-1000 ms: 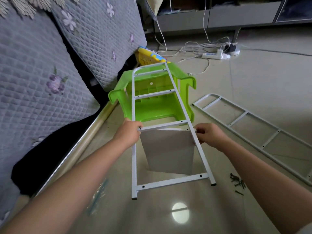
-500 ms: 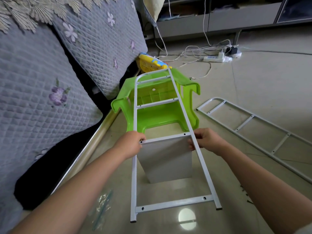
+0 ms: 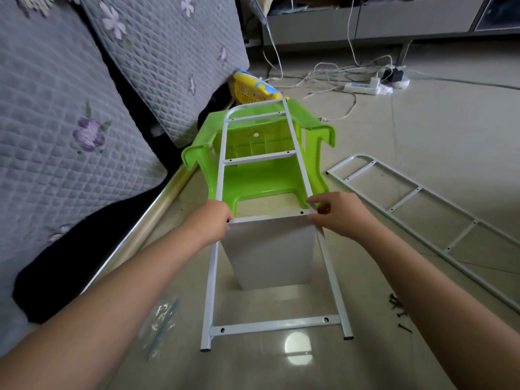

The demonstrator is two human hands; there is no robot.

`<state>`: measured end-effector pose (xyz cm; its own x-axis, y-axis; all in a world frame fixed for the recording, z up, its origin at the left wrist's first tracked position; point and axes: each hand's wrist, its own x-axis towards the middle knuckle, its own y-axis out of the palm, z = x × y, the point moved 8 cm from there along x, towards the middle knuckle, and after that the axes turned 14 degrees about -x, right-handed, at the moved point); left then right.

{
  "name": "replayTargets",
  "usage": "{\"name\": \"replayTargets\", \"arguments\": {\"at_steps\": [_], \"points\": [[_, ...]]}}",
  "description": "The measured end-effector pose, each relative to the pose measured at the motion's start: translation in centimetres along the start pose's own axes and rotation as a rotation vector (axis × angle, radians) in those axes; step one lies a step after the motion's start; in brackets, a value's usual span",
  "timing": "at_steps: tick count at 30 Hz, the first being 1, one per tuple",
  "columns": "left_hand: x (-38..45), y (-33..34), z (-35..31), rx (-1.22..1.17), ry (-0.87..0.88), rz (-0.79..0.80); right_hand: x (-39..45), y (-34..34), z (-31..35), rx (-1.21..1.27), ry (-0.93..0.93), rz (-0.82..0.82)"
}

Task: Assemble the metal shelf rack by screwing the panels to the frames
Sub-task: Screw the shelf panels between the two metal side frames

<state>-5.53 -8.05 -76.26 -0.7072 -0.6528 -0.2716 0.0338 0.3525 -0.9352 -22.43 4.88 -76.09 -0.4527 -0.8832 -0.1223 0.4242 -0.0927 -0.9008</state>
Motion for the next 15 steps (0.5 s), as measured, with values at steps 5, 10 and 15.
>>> {"name": "replayTargets", "arguments": {"at_steps": [5, 10, 15], "points": [[-0.2, -0.2, -0.2, 0.02, 0.023, 0.001, -0.2, 0.2, 1.4, -0.2, 0.005, 0.062], [-0.3, 0.0, -0.4, 0.041, 0.06, 0.015, -0.1, 1.4, 2.2, -0.393, 0.046, 0.116], [-0.4, 0.2, -0.7, 0.072, 0.076, 0.04, 0.4, 1.6, 2.2, -0.424, 0.035, 0.145]]}}
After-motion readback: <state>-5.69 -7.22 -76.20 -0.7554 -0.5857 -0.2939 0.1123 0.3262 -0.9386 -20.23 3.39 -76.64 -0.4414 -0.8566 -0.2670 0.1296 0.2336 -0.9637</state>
